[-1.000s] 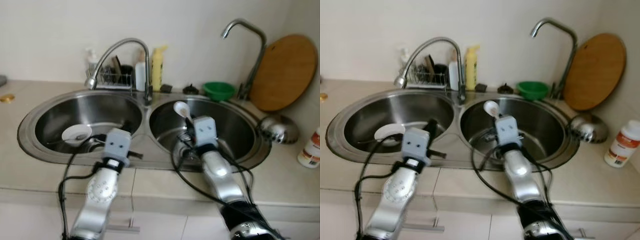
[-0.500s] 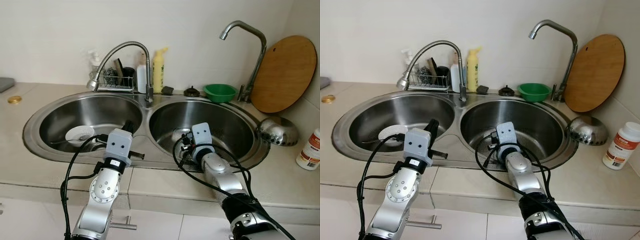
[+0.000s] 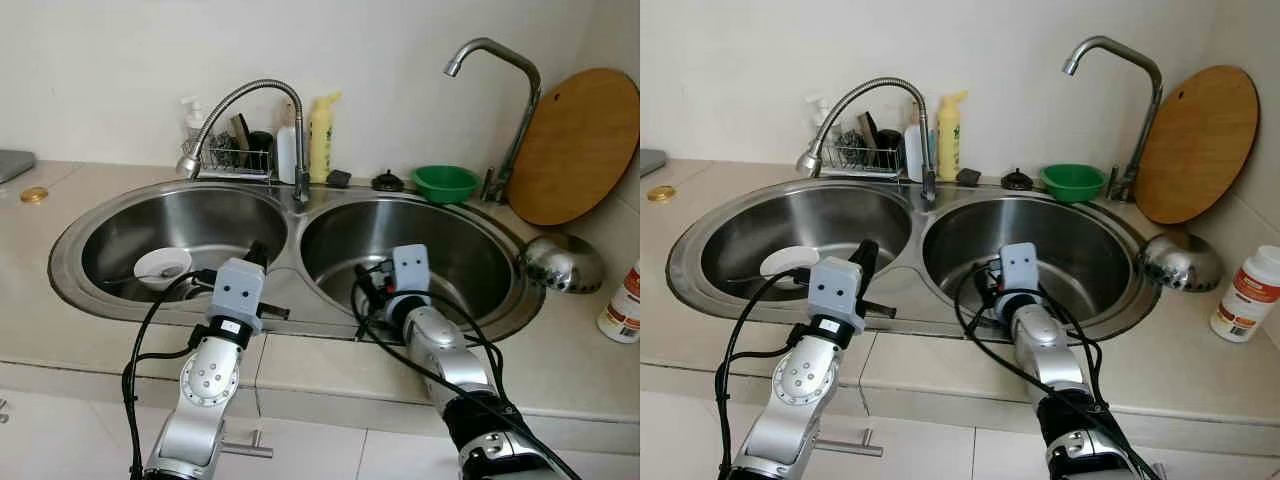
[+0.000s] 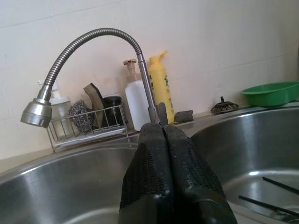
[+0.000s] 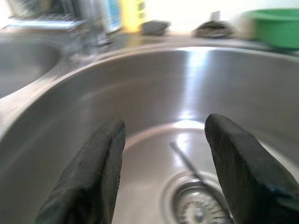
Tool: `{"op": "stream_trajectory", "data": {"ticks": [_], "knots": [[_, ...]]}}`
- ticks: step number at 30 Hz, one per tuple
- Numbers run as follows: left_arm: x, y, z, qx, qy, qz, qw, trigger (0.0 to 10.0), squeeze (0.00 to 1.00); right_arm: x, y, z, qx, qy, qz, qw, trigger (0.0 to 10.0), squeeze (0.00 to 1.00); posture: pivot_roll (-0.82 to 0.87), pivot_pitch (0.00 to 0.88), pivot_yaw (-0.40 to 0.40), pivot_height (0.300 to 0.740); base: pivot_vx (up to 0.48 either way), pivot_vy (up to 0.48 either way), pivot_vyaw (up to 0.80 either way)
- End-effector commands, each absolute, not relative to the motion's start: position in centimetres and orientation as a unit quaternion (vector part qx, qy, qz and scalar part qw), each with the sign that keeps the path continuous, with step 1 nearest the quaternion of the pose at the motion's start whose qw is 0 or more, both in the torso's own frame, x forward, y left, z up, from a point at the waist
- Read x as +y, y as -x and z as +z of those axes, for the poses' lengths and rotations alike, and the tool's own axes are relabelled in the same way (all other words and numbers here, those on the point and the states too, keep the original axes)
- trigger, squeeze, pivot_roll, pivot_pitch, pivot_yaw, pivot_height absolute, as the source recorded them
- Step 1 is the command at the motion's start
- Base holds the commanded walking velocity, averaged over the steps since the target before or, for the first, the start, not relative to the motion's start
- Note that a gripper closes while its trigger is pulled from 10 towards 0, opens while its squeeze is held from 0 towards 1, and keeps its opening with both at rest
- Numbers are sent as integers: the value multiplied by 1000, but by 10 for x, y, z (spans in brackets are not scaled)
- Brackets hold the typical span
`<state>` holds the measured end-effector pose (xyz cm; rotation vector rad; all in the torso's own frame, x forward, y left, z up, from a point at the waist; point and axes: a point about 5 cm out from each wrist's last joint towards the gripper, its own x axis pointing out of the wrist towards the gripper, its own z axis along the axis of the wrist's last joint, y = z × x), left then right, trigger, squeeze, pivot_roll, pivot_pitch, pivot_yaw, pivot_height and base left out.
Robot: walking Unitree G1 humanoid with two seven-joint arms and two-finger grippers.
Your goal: Kitchen organization
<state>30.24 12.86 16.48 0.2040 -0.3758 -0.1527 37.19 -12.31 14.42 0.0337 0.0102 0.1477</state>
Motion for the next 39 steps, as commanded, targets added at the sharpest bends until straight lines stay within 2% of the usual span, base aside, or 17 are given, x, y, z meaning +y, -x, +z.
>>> {"op": "stream_trajectory", "data": {"ticks": [1,3,12,39], "knots": [[129,-302,167,-189,-97,-77,974,10000,0,-130,-373,160,-44,-35,43,997,10000,0,48,0,-14,740,0,251,0],[128,-302,167,-189,-96,-80,974,10000,0,-135,-369,175,-102,-67,24,992,10000,0,48,0,-14,740,0,480,0],[127,-300,170,-199,-94,-85,972,10000,0,-132,-357,203,-204,-115,44,971,10000,0,46,0,-13,740,0,480,0],[127,-299,171,-202,-95,-90,971,10000,0,-119,-336,204,-228,-93,77,966,10000,0,47,0,-11,740,0,480,0]]}}
